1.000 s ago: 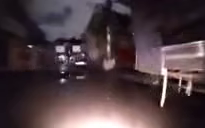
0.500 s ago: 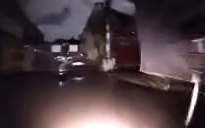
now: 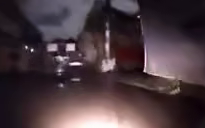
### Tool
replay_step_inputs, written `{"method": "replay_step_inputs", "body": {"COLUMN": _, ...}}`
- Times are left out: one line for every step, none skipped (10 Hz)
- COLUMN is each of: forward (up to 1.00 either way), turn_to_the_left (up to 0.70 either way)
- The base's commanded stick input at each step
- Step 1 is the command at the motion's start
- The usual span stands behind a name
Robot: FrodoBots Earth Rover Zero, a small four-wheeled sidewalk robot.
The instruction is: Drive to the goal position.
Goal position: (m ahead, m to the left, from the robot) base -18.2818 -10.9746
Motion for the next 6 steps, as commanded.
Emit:
{"method": "replay_step_inputs", "body": {"forward": 0.10, "turn_to_the_left": 0.00}}
{"method": "replay_step_inputs", "body": {"forward": 0.28, "turn_to_the_left": 0.00}}
{"method": "replay_step_inputs", "body": {"forward": 0.65, "turn_to_the_left": 0.00}}
{"method": "replay_step_inputs", "body": {"forward": 0.50, "turn_to_the_left": 0.00}}
{"method": "replay_step_inputs", "body": {"forward": 0.50, "turn_to_the_left": 0.00}}
{"method": "replay_step_inputs", "body": {"forward": 0.50, "turn_to_the_left": 0.20}}
